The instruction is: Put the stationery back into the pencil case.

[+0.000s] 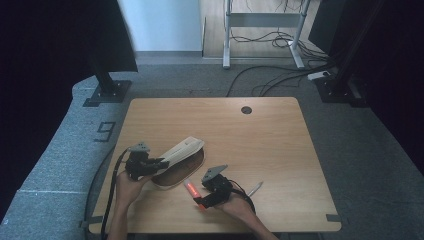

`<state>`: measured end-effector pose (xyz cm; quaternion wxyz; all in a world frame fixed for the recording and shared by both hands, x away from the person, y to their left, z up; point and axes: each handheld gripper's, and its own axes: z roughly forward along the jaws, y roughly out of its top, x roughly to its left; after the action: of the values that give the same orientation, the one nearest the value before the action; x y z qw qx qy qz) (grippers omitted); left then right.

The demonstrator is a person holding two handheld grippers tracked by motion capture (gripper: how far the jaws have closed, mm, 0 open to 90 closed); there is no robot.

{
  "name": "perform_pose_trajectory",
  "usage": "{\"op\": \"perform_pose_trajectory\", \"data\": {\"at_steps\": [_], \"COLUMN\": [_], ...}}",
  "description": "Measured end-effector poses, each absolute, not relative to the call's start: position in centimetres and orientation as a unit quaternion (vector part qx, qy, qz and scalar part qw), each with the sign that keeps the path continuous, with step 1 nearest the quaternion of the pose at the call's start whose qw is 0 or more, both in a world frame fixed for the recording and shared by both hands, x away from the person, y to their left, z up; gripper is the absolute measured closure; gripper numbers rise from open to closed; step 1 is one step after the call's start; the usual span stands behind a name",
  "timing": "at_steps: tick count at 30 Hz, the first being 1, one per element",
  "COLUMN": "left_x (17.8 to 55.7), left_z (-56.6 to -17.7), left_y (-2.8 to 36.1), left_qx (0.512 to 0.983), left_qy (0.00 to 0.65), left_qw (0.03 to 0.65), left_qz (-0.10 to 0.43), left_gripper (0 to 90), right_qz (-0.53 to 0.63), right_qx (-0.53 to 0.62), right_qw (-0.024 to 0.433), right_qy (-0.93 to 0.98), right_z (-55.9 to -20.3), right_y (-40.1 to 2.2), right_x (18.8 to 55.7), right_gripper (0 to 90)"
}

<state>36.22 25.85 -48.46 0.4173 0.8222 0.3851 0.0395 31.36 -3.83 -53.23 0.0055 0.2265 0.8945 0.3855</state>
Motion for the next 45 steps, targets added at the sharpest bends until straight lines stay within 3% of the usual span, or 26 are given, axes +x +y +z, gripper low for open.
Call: {"op": "perform_pose_trajectory", "data": {"at_steps": [17, 22, 45], "left_x": [36.2, 36.2, 36.2], "left_z": [-48.5, -48.5, -48.3], "left_y": [25.7, 25.7, 25.8], "left_qx": [0.824, 0.824, 0.819], "left_qy": [0.383, 0.383, 0.388], "left_qw": [0.415, 0.415, 0.420], "left_qz": [0.037, 0.037, 0.044], "left_gripper": [73.2, 73.1, 75.1], "right_qz": [0.358, 0.359, 0.378], "right_qx": [0.199, 0.199, 0.204], "right_qw": [0.049, 0.058, 0.076], "right_qy": [0.911, 0.910, 0.900], "right_z": [-53.8, -53.8, -51.5], "right_y": [-4.2, -4.6, -5.8], "right_x": [30.5, 30.4, 30.5], "right_gripper": [53.4, 65.0, 65.8]}}
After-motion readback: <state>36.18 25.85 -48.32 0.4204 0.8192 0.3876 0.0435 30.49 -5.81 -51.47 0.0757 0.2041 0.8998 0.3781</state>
